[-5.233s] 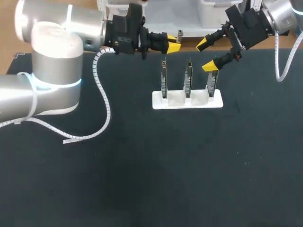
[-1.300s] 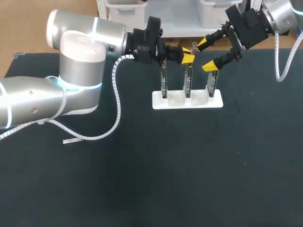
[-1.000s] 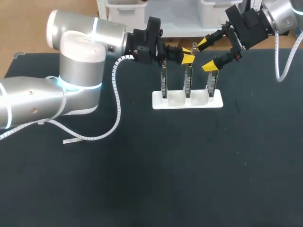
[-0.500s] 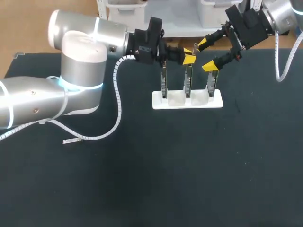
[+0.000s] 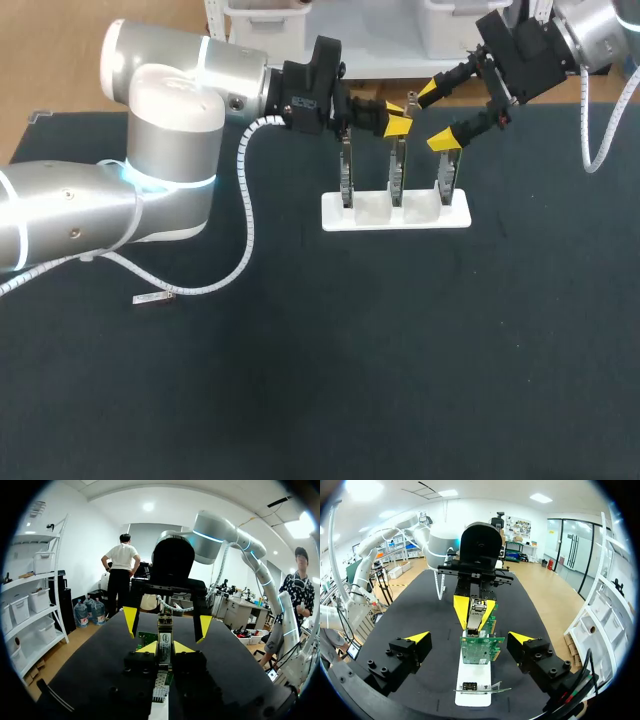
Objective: Pick up the optical module with the left hand, and insert it into the network port with the right hand.
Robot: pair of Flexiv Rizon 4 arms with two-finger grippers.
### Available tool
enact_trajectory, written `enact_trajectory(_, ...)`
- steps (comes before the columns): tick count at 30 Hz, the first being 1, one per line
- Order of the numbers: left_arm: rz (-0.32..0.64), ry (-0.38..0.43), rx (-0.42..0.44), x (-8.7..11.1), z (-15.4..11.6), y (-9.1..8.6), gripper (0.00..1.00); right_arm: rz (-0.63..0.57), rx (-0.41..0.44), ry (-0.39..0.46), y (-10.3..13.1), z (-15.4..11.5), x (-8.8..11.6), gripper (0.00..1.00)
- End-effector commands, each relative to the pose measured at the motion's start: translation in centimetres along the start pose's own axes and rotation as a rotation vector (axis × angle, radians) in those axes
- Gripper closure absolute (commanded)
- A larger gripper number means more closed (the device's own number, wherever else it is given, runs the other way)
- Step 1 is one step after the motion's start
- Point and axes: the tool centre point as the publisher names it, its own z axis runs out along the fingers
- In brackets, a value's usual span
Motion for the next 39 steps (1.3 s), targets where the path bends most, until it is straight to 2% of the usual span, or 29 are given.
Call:
enact_trajectory(1, -0.001, 0.004, 0.005, -0.1, 0.0, 0.2, 1.0, -0.001, -0.001, -0.002, 0.0, 0.0, 0.0, 0.0)
enact_trajectory(7, -0.001, 0.004, 0.005, -0.1, 0.0, 0.2, 1.0, -0.001, -0.001, -0.002, 0.0, 0.0, 0.0, 0.0)
enact_trajectory(13, -0.001, 0.004, 0.005, -0.1, 0.0, 0.2, 1.0, -0.018, 0.027, 0.006, -0.1, -1.1, -0.2, 0.0)
enact_trajectory(19, -0.001, 0.004, 0.005, -0.1, 0.0, 0.2, 1.0, -0.04, 0.057, -0.072, -0.3, -1.8, -1.2, 0.0)
enact_trajectory(39, -0.001, 0.004, 0.005, -0.1, 0.0, 0.2, 1.0, -0.045, 0.032, -0.109, -0.6, 0.1, -2.9, 0.0)
